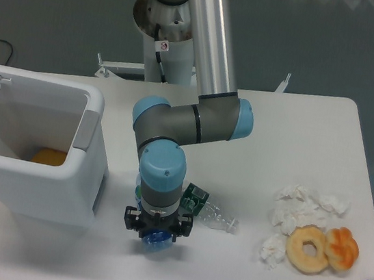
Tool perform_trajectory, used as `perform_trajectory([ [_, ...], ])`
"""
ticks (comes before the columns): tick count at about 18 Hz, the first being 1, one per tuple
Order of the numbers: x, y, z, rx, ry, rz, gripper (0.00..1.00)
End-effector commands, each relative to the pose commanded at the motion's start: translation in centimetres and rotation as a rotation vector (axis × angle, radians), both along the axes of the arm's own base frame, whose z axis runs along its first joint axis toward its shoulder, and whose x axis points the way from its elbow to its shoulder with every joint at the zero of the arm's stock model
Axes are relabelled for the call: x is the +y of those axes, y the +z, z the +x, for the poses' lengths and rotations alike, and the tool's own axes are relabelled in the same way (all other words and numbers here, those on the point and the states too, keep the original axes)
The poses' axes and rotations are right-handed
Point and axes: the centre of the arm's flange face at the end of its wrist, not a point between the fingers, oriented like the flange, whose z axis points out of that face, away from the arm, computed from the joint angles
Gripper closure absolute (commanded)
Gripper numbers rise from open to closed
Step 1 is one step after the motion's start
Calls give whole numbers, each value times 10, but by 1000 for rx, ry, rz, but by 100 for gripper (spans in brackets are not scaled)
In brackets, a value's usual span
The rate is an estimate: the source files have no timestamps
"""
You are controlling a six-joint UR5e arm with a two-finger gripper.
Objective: Pick up the plastic bottle
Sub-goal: 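Lift the gripped blue-labeled bottle up off the table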
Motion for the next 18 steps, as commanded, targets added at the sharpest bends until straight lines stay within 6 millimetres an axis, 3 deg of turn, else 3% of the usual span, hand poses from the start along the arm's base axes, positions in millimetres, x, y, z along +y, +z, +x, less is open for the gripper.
perform_trajectory([
  [5, -3, 67, -11, 61, -50, 99, 22],
  [10, 0, 148, -18, 142, -112, 228, 22],
  [15, -28, 198, -36, 262, -298, 248, 22],
  [18, -48, 224, -45, 255, -306, 323, 22],
])
